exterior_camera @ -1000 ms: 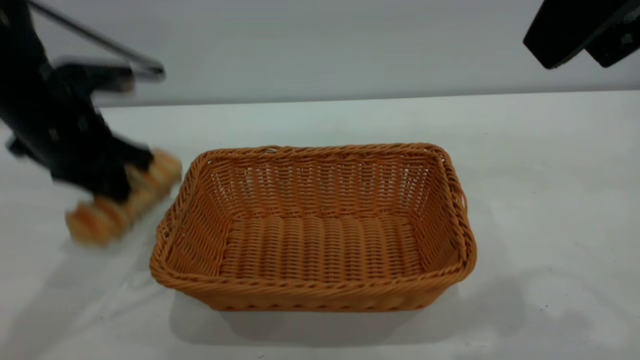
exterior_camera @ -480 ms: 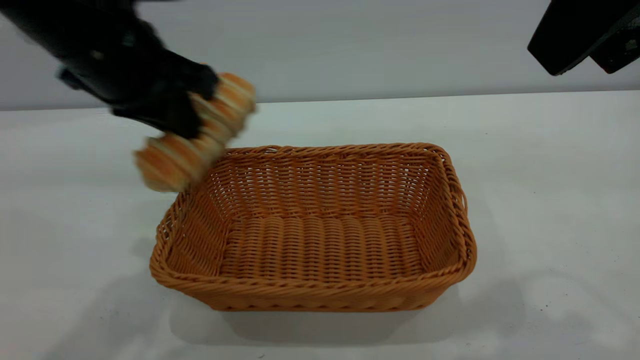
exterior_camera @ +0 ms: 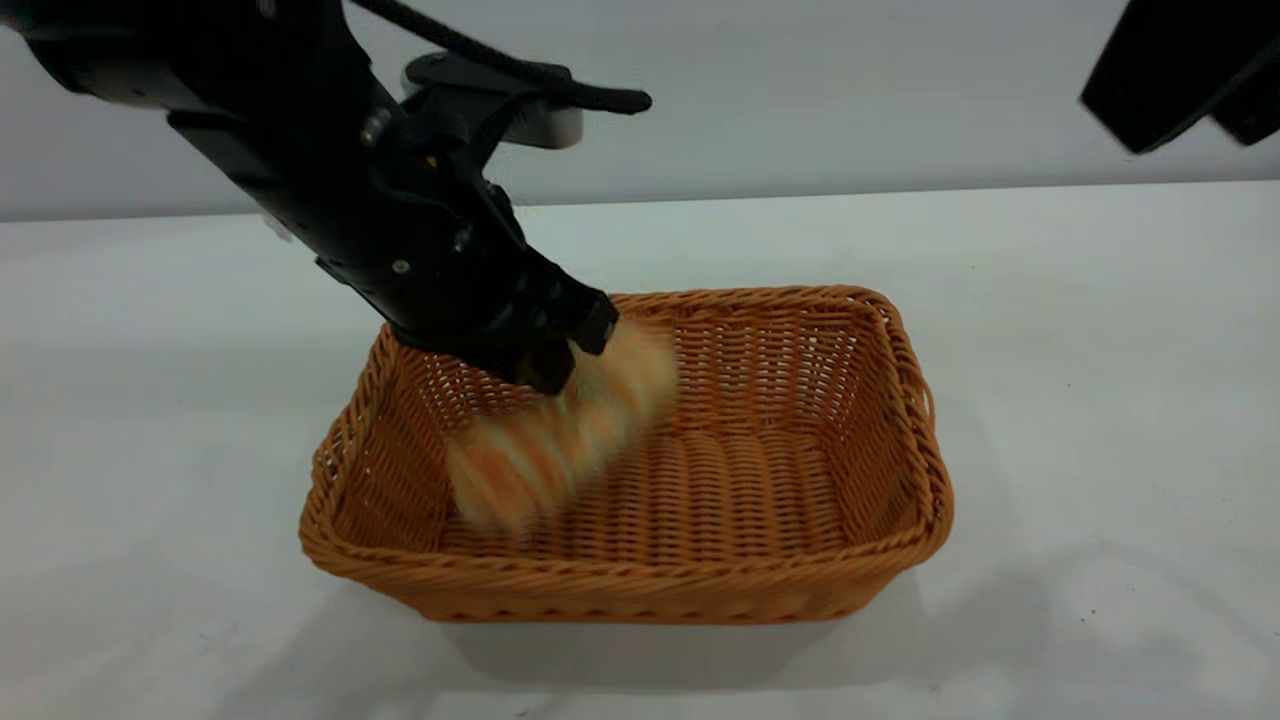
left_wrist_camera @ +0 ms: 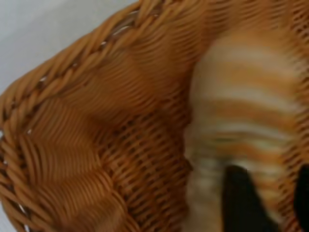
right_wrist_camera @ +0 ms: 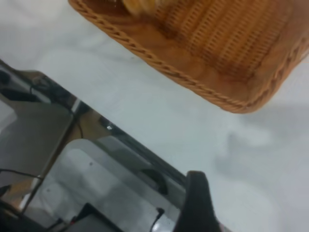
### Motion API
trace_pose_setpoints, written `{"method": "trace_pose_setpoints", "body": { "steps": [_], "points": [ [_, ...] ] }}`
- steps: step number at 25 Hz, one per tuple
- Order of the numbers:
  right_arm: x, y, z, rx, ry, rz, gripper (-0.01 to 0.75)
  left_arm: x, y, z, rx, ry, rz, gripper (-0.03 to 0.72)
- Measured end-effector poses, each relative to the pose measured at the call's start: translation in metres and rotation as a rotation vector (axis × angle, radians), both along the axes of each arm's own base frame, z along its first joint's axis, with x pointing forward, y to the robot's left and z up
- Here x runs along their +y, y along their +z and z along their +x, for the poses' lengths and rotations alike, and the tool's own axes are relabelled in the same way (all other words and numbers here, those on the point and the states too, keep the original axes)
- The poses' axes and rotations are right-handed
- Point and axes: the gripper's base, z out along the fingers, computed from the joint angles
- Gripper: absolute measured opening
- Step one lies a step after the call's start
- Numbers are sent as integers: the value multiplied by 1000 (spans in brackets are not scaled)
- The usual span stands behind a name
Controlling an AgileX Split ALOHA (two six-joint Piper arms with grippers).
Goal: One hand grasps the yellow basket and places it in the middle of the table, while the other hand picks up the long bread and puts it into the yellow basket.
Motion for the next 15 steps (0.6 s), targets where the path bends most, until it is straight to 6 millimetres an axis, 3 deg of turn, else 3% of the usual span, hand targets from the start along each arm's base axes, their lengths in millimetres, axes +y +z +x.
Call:
{"method": "trace_pose_setpoints", "body": {
  "steps": [4,6,10,15],
  "points": [
    [-10,14,-11,-70,-21,-39,589,5,3,1,12,0,12,582],
    [-17,21,-19,-97,-45,-60,589,14,12,1,24,-10,35,638],
    [-31,36,-39,-144,-100,-104,589,42,40,3,36,26,50,650],
    [-51,41,-71,-184,-162,-140,589,82,96,-7,1,105,26,589]
  ]
}}
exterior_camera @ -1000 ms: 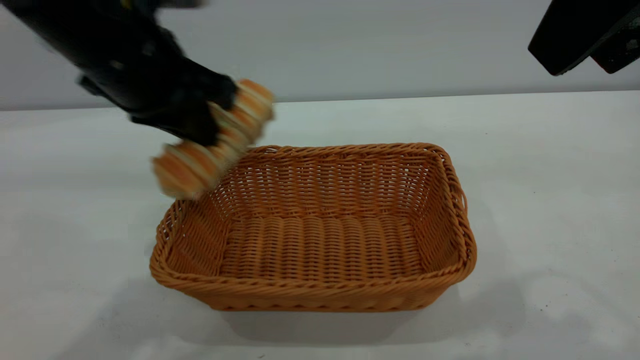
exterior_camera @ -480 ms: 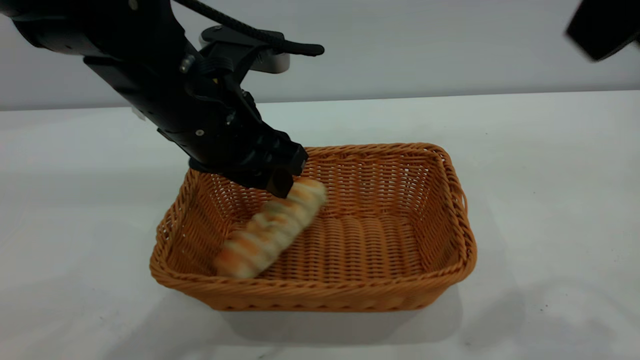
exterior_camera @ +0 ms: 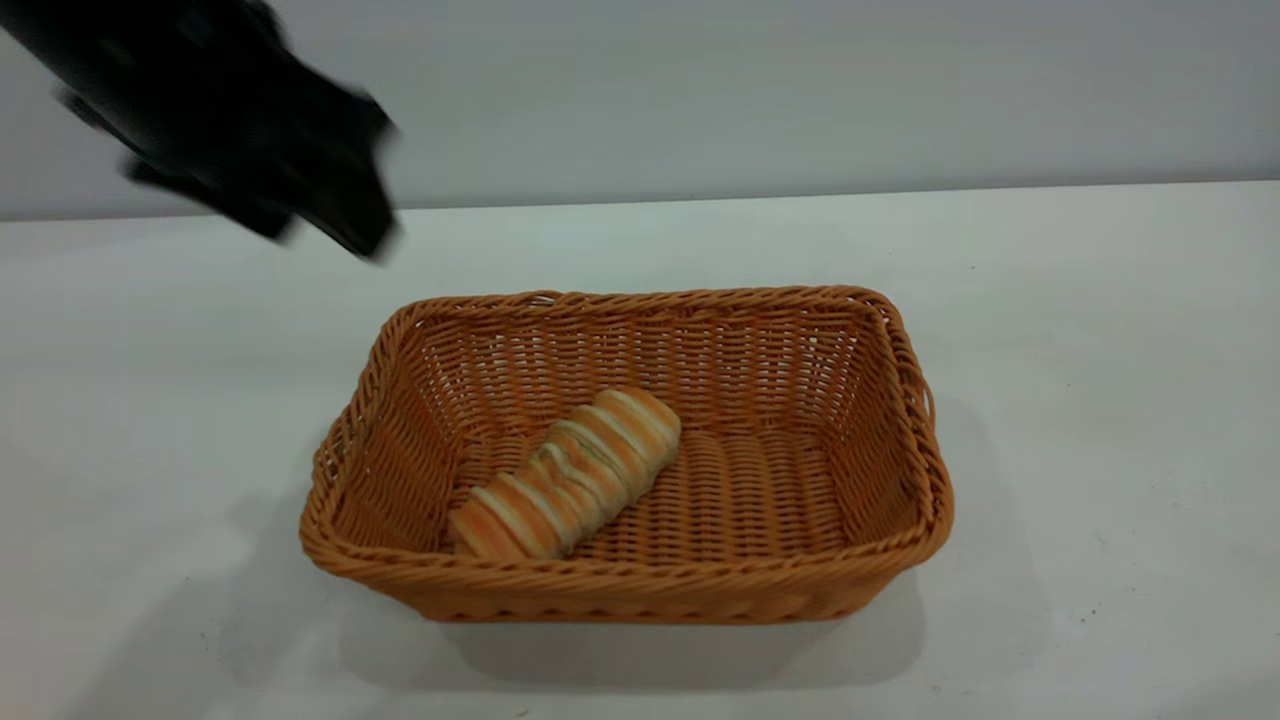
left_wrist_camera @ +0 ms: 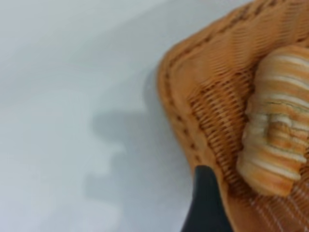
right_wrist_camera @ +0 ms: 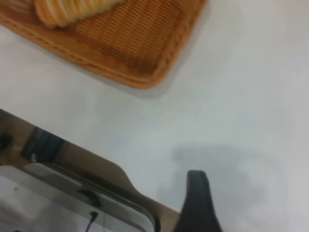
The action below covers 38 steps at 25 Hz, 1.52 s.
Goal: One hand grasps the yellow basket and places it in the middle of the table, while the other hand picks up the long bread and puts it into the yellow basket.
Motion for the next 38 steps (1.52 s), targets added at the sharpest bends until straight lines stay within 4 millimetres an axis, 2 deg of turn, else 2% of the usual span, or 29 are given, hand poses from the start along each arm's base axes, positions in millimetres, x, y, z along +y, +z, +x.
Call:
{"method": "trace_pose_setpoints", "body": {
  "steps": [4,7,12,16,21,29,33,38],
  "points": [
    [-14,-8,-32,-44,-20,0,586,25,48,-24,-46,40,-20,547],
    [-25,-16,-55,-92,-26,5,586,38,83,-51,-98,44,-31,540],
    [-40,-29,-90,-181,-34,10,586,51,125,-99,-175,29,-47,540],
    [-48,-42,-109,-227,-37,22,586,60,142,-136,-176,2,-24,540],
    [-52,-59,-120,-253,-40,34,586,71,138,-177,-179,-28,1,540],
    [-51,-82,-116,-216,-43,22,586,87,97,-236,-184,-33,1,540],
    [-50,-87,-115,-205,-43,18,586,94,79,-262,-209,-36,-3,540],
    [-50,-87,-115,-206,-43,19,586,101,74,-289,-292,-38,-23,540]
  ]
}}
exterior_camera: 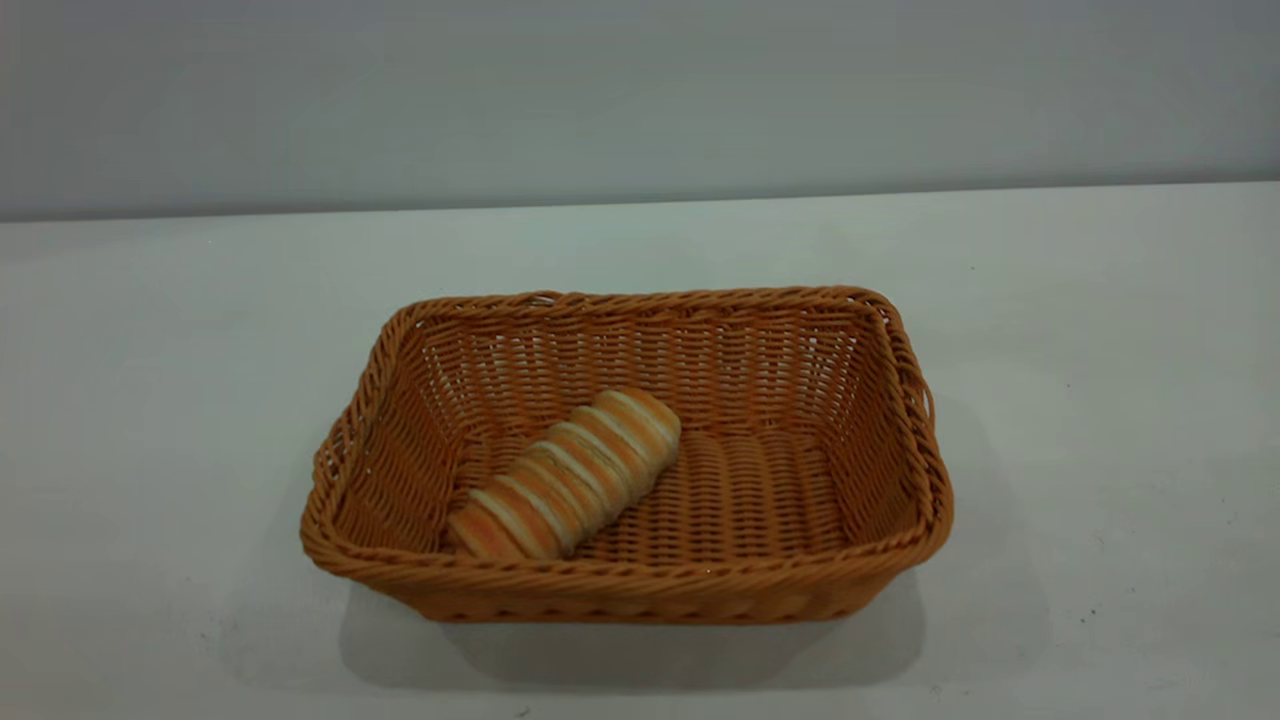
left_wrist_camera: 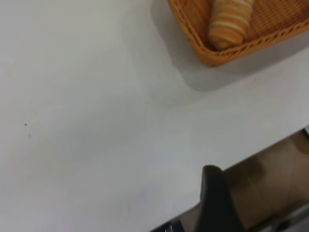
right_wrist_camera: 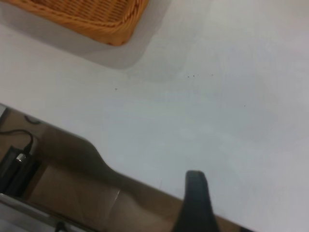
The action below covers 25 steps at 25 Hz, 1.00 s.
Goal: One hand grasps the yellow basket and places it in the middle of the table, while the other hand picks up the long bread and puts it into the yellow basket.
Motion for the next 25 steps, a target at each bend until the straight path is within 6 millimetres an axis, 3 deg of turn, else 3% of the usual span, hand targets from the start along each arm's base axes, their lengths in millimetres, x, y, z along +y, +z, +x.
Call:
{"method": "trace_pose_setpoints", "body": {
  "steps": [5,13,25],
  "points": [
    [0,0,0,-3,0,1,586,4,-10,-16,-55,19,-41,540],
    [0,0,0,-3,0,1,586,7,-28,-16,-11,48,-11,540],
    [0,0,0,-2,0,1,586,8,-29,-15,-7,63,-9,540]
  ]
}}
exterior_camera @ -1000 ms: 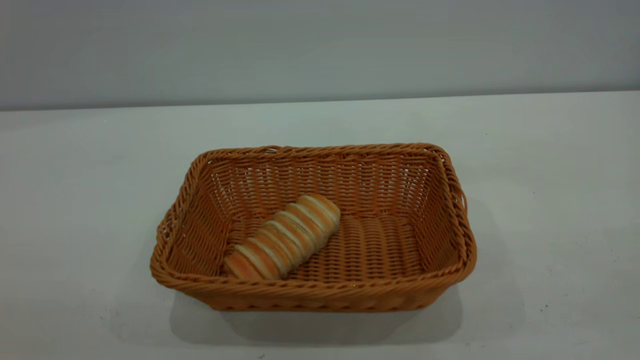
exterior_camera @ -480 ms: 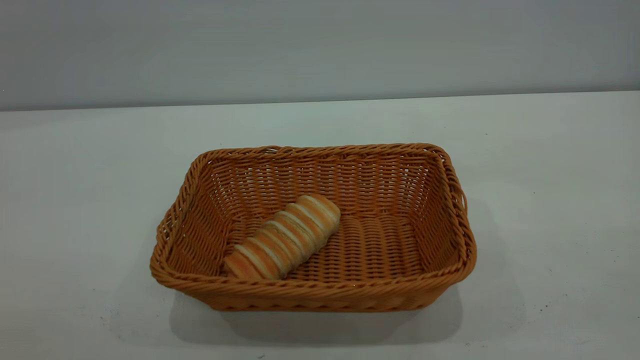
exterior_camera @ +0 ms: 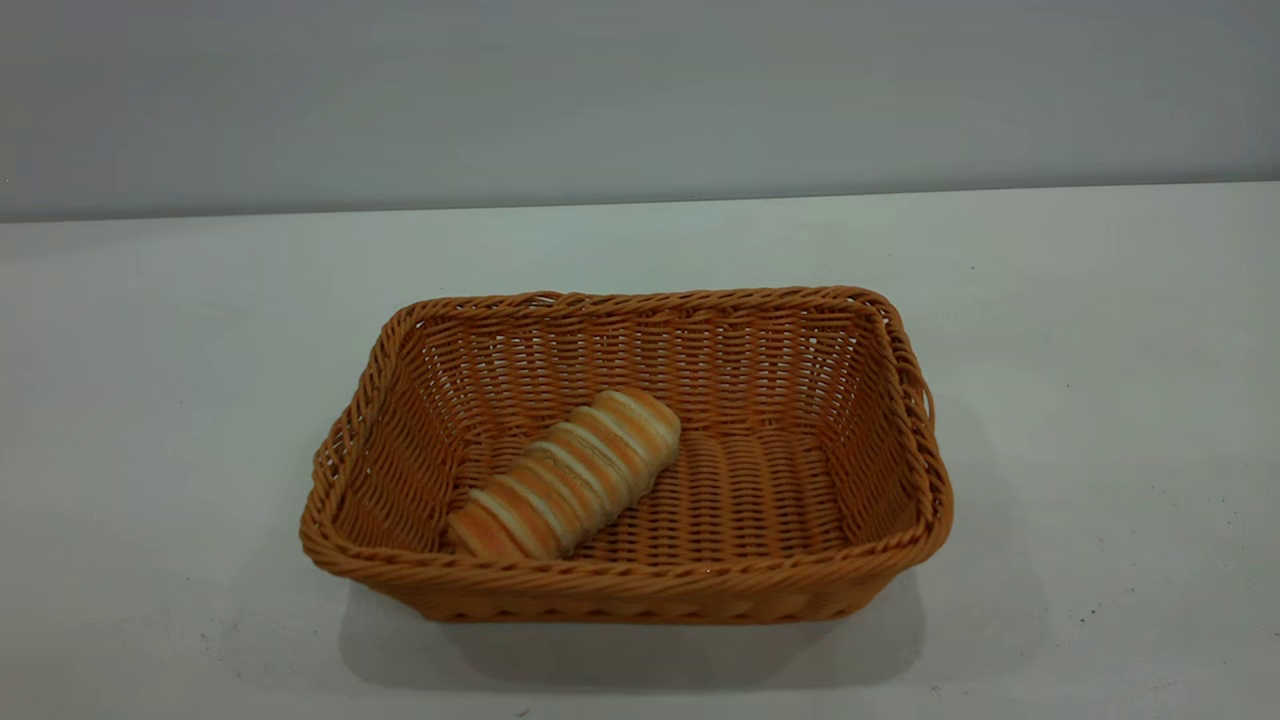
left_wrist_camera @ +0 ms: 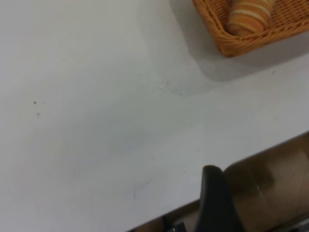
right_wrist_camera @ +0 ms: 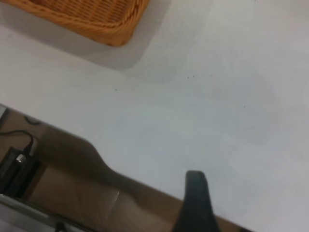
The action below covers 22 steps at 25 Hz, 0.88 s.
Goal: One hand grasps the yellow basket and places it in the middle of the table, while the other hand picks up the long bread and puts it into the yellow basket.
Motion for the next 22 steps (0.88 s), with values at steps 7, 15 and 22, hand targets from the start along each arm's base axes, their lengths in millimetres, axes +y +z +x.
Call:
{"method": "trace_pose_setpoints", "body": {
  "steps": [7,15,22],
  "points": [
    [0,0,0,0,0,0,586,0,0,0,0,0,0,540],
    [-4,1,-9,-65,-52,23,585,2,0,-6,-40,41,-9,540],
    [-9,1,-18,-135,-254,32,585,3,-1,-17,-114,183,-19,539]
  ]
}}
